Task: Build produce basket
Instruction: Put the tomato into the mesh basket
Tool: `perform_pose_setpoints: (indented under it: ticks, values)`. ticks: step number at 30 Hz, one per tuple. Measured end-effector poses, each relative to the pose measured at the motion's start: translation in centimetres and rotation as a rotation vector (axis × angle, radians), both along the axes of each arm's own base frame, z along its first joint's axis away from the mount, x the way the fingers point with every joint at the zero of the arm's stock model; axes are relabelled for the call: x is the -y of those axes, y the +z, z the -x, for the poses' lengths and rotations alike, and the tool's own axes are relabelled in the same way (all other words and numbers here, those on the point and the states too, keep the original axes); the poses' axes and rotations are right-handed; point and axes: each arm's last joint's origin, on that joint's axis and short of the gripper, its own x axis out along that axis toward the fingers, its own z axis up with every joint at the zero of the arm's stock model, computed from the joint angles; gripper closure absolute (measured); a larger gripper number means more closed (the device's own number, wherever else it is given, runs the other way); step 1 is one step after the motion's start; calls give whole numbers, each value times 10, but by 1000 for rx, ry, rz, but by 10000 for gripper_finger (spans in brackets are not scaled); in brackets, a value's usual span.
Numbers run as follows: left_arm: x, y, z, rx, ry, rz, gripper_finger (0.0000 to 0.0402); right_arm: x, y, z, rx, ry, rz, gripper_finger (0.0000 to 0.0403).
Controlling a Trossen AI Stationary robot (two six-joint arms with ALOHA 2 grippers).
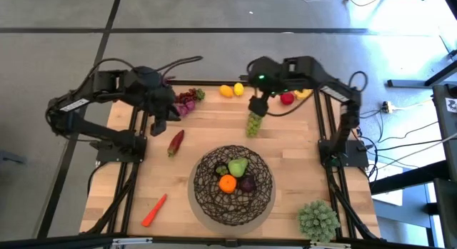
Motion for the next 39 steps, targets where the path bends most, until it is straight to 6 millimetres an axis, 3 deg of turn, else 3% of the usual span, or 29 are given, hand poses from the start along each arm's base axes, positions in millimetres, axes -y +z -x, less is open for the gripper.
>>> perform_pose_setpoints:
  ticks: [3, 6, 13, 20, 28, 39]
  values:
    - [2, -4, 10, 70, 15, 2, 325, -3, 8, 14, 47, -4, 7, 55]
    - [4, -9, 19, 104, 26, 7, 325, -3, 1, 17, 75, -22, 0, 55]
    - [3, -16, 18, 129, 43, 18, 325, -3, -41, 29, 155, -83, -62, 55]
    - [2, -16, 12, 156, 59, 20, 325, 8, -73, 46, 252, -303, -149, 55]
    - [0, -14, 8, 190, 85, 9, 325, 16, -96, 49, 191, -380, -145, 55]
    - [0, -13, 8, 200, 111, 45, 325, 22, -105, 45, 163, -380, -164, 55]
